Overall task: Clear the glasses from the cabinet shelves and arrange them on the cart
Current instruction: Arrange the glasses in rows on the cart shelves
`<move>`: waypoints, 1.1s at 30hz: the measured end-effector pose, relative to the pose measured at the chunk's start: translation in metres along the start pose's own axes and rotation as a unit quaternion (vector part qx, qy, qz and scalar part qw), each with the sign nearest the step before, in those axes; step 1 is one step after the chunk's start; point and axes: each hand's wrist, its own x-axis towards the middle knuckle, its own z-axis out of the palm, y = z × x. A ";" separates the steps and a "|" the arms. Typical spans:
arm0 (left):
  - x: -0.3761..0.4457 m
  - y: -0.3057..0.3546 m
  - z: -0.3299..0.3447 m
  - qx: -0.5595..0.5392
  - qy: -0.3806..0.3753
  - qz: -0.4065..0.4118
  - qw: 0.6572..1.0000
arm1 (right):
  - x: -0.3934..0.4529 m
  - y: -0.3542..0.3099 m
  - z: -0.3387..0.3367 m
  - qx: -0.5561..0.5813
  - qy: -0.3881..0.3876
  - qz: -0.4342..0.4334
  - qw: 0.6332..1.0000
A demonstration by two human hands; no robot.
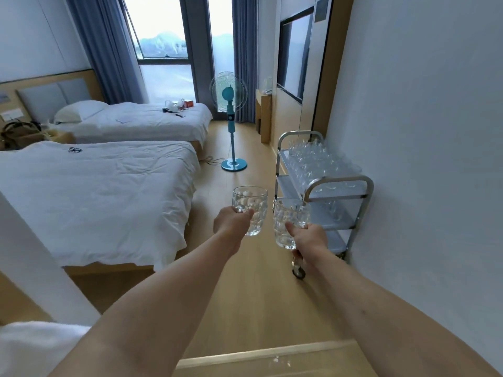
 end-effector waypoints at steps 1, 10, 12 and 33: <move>0.014 0.006 0.009 -0.004 -0.001 -0.002 1.000 | 0.018 -0.004 0.001 -0.004 0.003 -0.002 1.000; 0.136 0.036 0.054 -0.007 -0.011 -0.012 1.000 | 0.145 -0.029 0.036 -0.010 0.023 0.015 1.000; 0.170 0.039 0.059 -0.011 -0.027 -0.011 1.000 | 0.170 -0.032 0.051 -0.009 0.031 0.021 0.999; 0.492 0.076 0.097 -0.001 -0.152 -0.015 0.988 | 0.393 -0.079 0.208 -0.002 0.135 0.087 0.987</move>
